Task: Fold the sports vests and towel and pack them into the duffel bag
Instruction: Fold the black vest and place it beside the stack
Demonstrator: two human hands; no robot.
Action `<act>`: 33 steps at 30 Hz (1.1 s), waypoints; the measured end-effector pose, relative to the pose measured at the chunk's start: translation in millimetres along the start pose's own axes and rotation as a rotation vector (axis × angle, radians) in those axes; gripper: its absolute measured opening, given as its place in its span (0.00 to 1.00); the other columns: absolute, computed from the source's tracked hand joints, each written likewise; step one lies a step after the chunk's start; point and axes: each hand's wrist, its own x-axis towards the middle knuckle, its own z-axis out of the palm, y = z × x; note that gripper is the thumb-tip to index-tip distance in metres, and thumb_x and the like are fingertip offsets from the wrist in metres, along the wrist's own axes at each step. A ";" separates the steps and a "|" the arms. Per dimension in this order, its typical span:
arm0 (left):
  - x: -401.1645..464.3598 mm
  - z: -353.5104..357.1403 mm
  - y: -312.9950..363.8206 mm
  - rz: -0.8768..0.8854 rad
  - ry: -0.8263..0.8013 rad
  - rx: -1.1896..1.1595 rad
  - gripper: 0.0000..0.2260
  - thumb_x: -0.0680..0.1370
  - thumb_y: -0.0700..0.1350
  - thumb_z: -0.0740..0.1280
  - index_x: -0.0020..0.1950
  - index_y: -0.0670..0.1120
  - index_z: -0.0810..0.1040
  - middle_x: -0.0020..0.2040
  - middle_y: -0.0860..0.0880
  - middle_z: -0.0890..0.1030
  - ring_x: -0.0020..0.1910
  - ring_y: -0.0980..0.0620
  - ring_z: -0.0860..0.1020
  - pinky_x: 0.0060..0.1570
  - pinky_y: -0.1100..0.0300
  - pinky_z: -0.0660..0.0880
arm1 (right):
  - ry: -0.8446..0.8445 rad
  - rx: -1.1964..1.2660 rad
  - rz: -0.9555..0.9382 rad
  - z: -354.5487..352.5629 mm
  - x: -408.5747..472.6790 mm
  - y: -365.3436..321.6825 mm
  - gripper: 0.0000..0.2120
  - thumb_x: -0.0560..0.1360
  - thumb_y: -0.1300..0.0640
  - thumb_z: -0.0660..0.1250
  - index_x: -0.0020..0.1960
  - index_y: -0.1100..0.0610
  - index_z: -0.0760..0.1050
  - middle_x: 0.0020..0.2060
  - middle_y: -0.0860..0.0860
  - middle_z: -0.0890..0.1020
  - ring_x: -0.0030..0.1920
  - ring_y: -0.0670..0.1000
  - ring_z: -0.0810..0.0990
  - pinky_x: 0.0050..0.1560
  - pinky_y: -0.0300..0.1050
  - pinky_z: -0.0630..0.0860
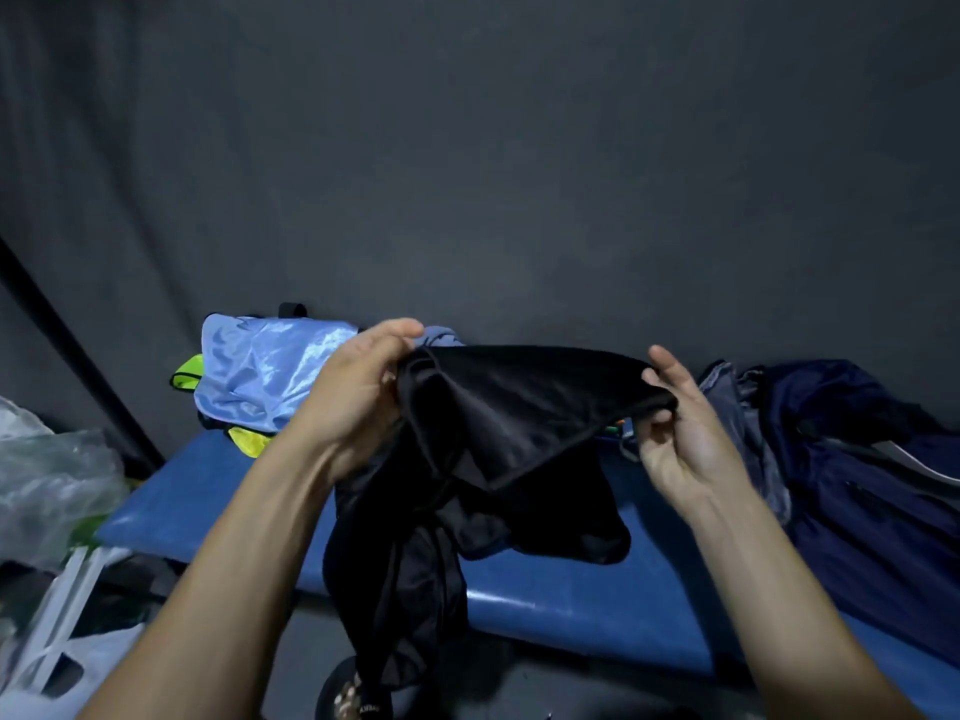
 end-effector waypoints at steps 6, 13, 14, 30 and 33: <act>40.8 -41.9 -49.5 0.011 0.289 0.591 0.10 0.82 0.38 0.65 0.45 0.50 0.79 0.43 0.44 0.81 0.39 0.47 0.76 0.43 0.55 0.72 | -0.041 -0.114 0.016 -0.5 3.2 17.8 0.17 0.78 0.76 0.59 0.58 0.61 0.80 0.47 0.58 0.81 0.40 0.47 0.84 0.43 0.37 0.82; -3.1 -1.4 -34.4 0.354 0.059 0.850 0.08 0.75 0.46 0.75 0.48 0.51 0.77 0.42 0.55 0.79 0.38 0.59 0.76 0.42 0.67 0.72 | -0.114 -0.261 0.031 7.2 -0.5 26.5 0.17 0.77 0.76 0.59 0.58 0.64 0.81 0.48 0.62 0.84 0.47 0.54 0.84 0.45 0.40 0.82; -12.9 11.7 -37.0 0.318 -0.058 0.883 0.14 0.73 0.52 0.78 0.50 0.51 0.75 0.43 0.56 0.78 0.39 0.58 0.76 0.42 0.65 0.72 | -0.126 -0.258 0.034 8.4 -0.9 27.6 0.17 0.77 0.76 0.59 0.58 0.64 0.81 0.48 0.63 0.84 0.48 0.55 0.84 0.46 0.41 0.82; 4.5 -18.8 -22.6 0.155 0.268 0.299 0.09 0.83 0.38 0.64 0.50 0.49 0.81 0.42 0.50 0.84 0.40 0.52 0.81 0.42 0.58 0.78 | -0.005 -0.979 -0.469 -17.6 2.9 15.2 0.19 0.76 0.71 0.64 0.43 0.48 0.84 0.45 0.52 0.84 0.35 0.40 0.79 0.40 0.37 0.76; -5.1 -14.6 -3.7 0.032 0.115 0.014 0.10 0.85 0.43 0.62 0.52 0.43 0.82 0.45 0.45 0.85 0.41 0.50 0.84 0.43 0.57 0.82 | -0.046 -1.119 -0.480 -17.0 -2.0 14.6 0.14 0.77 0.66 0.67 0.43 0.49 0.83 0.47 0.48 0.84 0.39 0.41 0.79 0.43 0.37 0.74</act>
